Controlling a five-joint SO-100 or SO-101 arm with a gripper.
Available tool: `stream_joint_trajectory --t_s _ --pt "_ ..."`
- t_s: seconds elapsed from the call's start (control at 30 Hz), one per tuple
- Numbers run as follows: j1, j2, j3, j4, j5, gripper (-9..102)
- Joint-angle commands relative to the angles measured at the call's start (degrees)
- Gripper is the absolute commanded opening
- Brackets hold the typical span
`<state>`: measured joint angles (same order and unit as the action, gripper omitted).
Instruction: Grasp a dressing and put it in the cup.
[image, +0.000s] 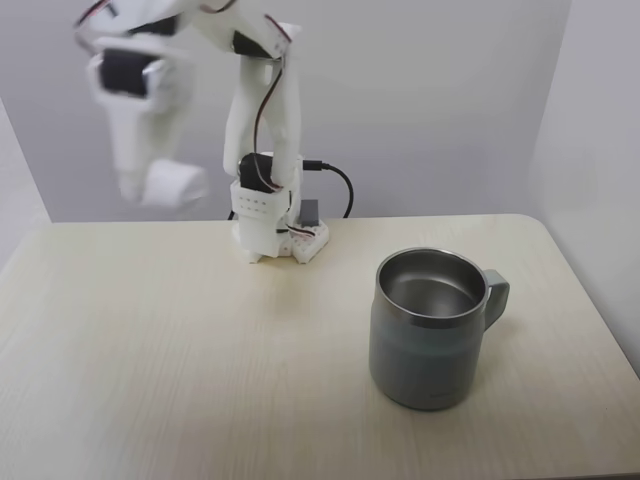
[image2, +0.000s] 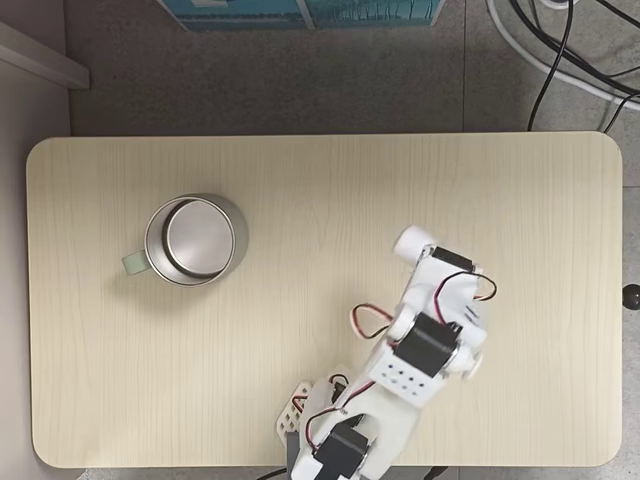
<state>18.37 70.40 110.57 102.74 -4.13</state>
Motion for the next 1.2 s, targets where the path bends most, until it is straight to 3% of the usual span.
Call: stream_joint_trajectory --t_s 0.0,0.27,0.43,0.87,1.17 --pt "-9.49 -3.87 2.2 1.32 1.67 0" --pt "-35.33 -9.05 1.49 -2.37 5.45 0" --pt "-46.41 -11.78 -3.6 -8.17 6.94 0" --pt "-53.96 -8.0 -25.4 -25.84 9.67 0" --pt "-53.79 -4.57 -27.77 -26.19 9.49 0"
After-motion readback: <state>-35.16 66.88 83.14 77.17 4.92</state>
